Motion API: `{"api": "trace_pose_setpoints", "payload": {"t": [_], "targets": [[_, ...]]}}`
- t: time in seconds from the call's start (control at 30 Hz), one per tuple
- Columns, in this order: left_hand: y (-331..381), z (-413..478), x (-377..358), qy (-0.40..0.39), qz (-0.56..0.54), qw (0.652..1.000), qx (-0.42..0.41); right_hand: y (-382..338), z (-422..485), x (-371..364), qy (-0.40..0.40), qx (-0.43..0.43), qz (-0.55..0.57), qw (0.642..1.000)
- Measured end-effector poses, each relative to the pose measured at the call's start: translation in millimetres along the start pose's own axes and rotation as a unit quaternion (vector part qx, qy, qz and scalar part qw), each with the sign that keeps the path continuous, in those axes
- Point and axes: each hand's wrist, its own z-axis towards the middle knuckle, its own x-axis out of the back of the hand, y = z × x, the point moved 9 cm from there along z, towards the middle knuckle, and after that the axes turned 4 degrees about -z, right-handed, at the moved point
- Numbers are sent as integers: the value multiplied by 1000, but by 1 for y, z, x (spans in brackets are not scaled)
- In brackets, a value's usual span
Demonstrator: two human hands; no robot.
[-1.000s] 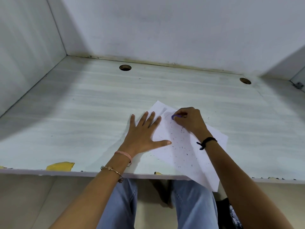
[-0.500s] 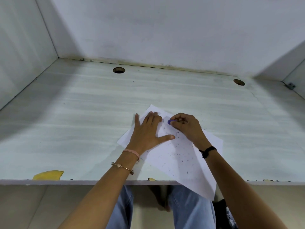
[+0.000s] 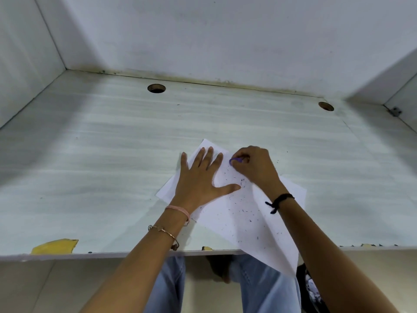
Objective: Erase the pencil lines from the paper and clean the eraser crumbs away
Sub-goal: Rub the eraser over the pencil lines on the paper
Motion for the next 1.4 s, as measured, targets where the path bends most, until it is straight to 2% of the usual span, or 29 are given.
{"api": "trace_pose_setpoints", "payload": {"t": [0.1, 0.23, 0.4, 0.53, 0.6, 0.7, 0.87, 1.0, 1.03, 1.17, 1.23, 1.33, 1.4], "targets": [[0, 1, -1, 13, 22, 1000, -7, -16, -12, -15, -53, 49, -28, 997], [0, 0, 1, 3, -3, 1000, 1, 11, 10, 8, -1, -26, -36, 999], [0, 1, -1, 2, 16, 1000, -5, -20, -8, -15, -57, 57, -77, 994], [1, -2, 1, -7, 0, 1000, 0, 14, 15, 17, 8, -32, -63, 997], [1, -1, 1, -6, 0, 1000, -2, 1, 11, 10, -13, -3, -68, 998], [1, 0, 0, 5, 19, 1000, -7, -27, -11, -18, -69, 88, -98, 989], [1, -2, 1, -7, 0, 1000, -1, 8, 21, 16, -5, -4, -111, 994], [1, 0, -1, -4, 12, 1000, -5, -28, -10, -17, -72, 103, -102, 987], [1, 1, -1, -4, 15, 1000, -6, -28, -12, -19, -75, 108, -104, 986], [1, -1, 0, -7, -3, 1000, -2, 3, 20, 7, -28, 16, -105, 994], [1, 0, 0, -8, -2, 1000, -3, -7, 16, 6, -41, 31, -85, 995], [1, 0, -1, 2, 12, 1000, -6, -34, -14, -18, -100, 106, -69, 987], [1, 1, -2, -3, 8, 1000, -4, -21, -9, -14, -87, 83, -69, 990]]}}
